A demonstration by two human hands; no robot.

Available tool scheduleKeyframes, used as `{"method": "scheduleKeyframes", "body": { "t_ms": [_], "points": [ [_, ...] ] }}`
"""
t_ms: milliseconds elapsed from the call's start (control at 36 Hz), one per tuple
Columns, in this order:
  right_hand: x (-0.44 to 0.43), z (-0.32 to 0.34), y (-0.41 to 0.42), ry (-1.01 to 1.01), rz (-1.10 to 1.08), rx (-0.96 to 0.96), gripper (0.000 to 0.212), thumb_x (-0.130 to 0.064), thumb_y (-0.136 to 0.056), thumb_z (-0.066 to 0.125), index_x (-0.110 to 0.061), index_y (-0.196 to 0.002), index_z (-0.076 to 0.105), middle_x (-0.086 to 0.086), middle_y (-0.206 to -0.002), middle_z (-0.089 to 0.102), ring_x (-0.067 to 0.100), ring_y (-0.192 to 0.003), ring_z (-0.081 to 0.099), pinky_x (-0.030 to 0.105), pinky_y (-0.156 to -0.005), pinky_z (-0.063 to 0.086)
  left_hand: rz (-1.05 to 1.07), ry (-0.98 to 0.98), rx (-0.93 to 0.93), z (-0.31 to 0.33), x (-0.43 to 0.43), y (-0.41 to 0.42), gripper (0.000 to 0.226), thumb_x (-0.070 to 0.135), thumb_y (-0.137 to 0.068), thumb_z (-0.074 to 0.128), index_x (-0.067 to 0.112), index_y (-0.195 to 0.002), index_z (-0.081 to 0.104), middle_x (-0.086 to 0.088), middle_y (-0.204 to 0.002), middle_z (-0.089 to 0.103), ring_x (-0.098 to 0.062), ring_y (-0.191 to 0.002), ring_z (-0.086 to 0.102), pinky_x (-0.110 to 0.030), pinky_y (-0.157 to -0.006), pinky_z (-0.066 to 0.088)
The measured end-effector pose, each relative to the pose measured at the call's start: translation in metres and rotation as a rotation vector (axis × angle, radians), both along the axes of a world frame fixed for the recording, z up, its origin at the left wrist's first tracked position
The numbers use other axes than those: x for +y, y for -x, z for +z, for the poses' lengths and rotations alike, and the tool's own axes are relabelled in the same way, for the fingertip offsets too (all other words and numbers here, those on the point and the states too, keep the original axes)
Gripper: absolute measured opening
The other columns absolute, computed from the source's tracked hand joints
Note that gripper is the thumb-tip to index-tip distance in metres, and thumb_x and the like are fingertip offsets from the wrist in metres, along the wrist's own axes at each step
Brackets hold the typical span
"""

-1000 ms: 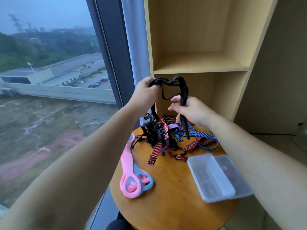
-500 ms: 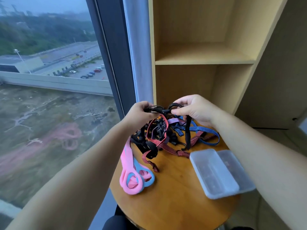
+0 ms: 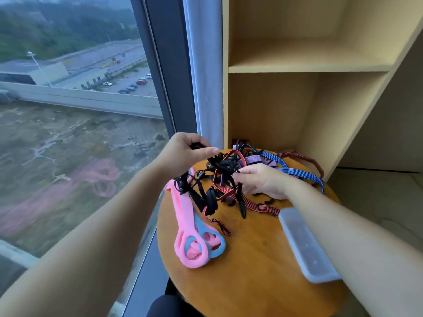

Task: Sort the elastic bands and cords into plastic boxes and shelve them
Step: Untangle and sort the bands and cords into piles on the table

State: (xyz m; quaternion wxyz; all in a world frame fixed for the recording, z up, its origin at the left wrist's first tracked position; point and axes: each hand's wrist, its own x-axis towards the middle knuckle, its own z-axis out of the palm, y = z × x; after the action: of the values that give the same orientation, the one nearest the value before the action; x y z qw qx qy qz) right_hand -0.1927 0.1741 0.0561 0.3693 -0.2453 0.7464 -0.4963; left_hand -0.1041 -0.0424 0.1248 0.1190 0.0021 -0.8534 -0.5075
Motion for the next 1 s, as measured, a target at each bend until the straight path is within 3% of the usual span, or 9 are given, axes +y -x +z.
{"method": "scheduleKeyframes", "body": {
  "t_ms": [139,278,333,417,528,583,750,861,1000],
  "points": [
    [-0.028,-0.035,0.006,-0.112,-0.129,0.085,0.045,-0.051,-0.100,0.039,-0.016,-0.118,0.062,0.000,-0.122,0.065,0.019,-0.085,0.071,0.029,-0.072,0.056,0.049,-0.045,0.013,-0.006,-0.017,-0.002,0.016,0.027,-0.076,0.081,0.019,-0.068,0.070,0.013,-0.050,0.059,0.002,-0.039,0.044,-0.007,-0.041,0.033],
    [-0.038,-0.064,0.004,-0.354,-0.002,0.267,0.047,-0.016,-0.102,0.037,-0.032,-0.145,0.043,-0.002,-0.113,0.063,0.007,-0.084,0.066,0.013,-0.058,0.048,0.099,-0.035,0.015,-0.015,-0.033,-0.001,0.016,0.028,-0.074,0.082,0.019,-0.069,0.069,0.012,-0.053,0.063,0.001,-0.044,0.051,-0.009,-0.046,0.038],
    [-0.041,-0.071,0.003,-0.401,0.047,0.324,0.052,-0.012,-0.100,0.040,-0.033,-0.148,0.038,0.003,-0.136,0.056,0.013,-0.106,0.062,0.019,-0.078,0.053,0.112,-0.043,0.017,-0.019,-0.037,-0.001,0.017,0.031,-0.072,0.082,0.019,-0.070,0.070,0.012,-0.053,0.062,0.000,-0.045,0.050,-0.010,-0.046,0.038],
    [-0.048,-0.078,0.003,-0.496,0.143,0.448,0.051,-0.014,-0.099,0.049,-0.024,-0.148,0.039,0.002,-0.151,0.043,0.025,-0.136,0.042,0.038,-0.110,0.039,0.139,-0.062,0.034,-0.023,-0.040,-0.002,0.016,0.033,-0.073,0.081,0.020,-0.070,0.071,0.011,-0.051,0.058,-0.003,-0.045,0.047,-0.014,-0.046,0.037],
    [-0.054,-0.072,0.008,-0.505,0.124,0.657,0.017,-0.016,-0.095,0.058,-0.013,-0.106,0.070,0.004,-0.103,0.065,0.024,-0.098,0.060,0.033,-0.083,0.048,0.178,-0.082,0.072,-0.025,-0.046,-0.002,0.015,0.022,-0.080,0.079,0.021,-0.068,0.069,0.015,-0.047,0.049,-0.001,-0.042,0.039,-0.012,-0.043,0.032],
    [-0.053,-0.056,0.016,-0.433,0.053,0.728,0.017,-0.019,-0.095,0.058,-0.012,-0.097,0.074,0.001,-0.093,0.064,0.020,-0.090,0.058,0.029,-0.077,0.042,0.172,-0.082,0.069,-0.025,-0.049,-0.001,0.015,0.020,-0.082,0.078,0.017,-0.070,0.069,0.015,-0.047,0.048,-0.001,-0.042,0.039,-0.011,-0.043,0.031],
    [-0.032,0.019,0.042,-0.344,-0.093,0.926,0.019,-0.018,-0.095,0.057,-0.009,-0.099,0.073,0.005,-0.094,0.062,0.024,-0.094,0.056,0.031,-0.077,0.042,0.169,-0.120,0.055,-0.037,-0.046,0.014,0.017,0.021,-0.084,0.075,0.022,-0.068,0.069,0.012,-0.054,0.056,-0.001,-0.047,0.045,-0.011,-0.046,0.036],
    [-0.015,0.064,0.050,-0.278,-0.201,0.985,0.016,-0.020,-0.094,0.059,-0.009,-0.095,0.071,-0.002,-0.086,0.059,0.018,-0.084,0.053,0.025,-0.071,0.033,0.133,-0.104,-0.057,-0.055,-0.042,0.022,0.017,0.026,-0.086,0.075,0.025,-0.070,0.068,-0.006,-0.063,0.062,-0.018,-0.054,0.055,-0.031,-0.054,0.051],
    [-0.001,0.100,0.055,-0.260,-0.221,1.039,0.015,-0.020,-0.094,0.058,-0.012,-0.091,0.070,-0.003,-0.086,0.061,0.016,-0.084,0.055,0.025,-0.072,0.036,0.162,-0.036,-0.142,-0.077,-0.023,0.036,0.013,0.029,-0.083,0.077,0.027,-0.073,0.069,0.005,-0.069,0.068,-0.016,-0.067,0.066,-0.032,-0.067,0.055]
  ]
}}
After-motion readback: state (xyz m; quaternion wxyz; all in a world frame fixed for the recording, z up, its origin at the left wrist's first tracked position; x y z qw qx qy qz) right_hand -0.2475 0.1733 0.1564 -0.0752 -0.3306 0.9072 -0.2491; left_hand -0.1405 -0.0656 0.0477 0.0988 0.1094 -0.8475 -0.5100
